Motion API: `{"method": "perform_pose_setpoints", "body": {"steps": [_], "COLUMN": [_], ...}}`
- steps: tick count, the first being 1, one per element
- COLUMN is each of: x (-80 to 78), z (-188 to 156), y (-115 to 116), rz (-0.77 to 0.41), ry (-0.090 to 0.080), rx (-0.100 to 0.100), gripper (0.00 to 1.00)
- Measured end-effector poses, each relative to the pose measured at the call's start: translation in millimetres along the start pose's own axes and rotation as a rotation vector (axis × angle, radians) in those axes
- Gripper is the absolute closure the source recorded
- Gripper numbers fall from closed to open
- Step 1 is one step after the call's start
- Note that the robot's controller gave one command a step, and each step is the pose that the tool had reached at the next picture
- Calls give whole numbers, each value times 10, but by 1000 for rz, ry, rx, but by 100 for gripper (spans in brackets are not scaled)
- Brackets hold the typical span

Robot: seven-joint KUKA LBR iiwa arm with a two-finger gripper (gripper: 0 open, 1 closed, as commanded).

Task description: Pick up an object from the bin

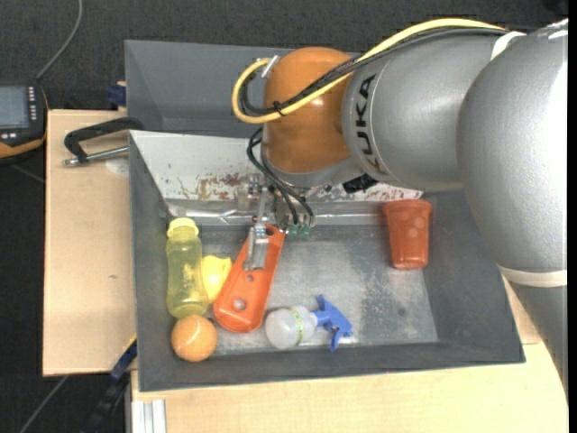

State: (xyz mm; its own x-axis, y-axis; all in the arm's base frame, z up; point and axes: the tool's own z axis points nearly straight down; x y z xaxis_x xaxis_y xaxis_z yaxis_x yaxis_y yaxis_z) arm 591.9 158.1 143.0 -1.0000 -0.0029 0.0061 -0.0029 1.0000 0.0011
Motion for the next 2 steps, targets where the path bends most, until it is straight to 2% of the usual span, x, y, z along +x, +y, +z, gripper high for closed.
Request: {"method": "perform_pose_setpoints", "body": {"steps": [1, 2], "x": [-16, -90], "z": [-53, 502], "y": [-8, -312], "rz": [2, -287], "ry": [-8, -9], "rx": [-1, -2], "gripper": [0, 0]}}
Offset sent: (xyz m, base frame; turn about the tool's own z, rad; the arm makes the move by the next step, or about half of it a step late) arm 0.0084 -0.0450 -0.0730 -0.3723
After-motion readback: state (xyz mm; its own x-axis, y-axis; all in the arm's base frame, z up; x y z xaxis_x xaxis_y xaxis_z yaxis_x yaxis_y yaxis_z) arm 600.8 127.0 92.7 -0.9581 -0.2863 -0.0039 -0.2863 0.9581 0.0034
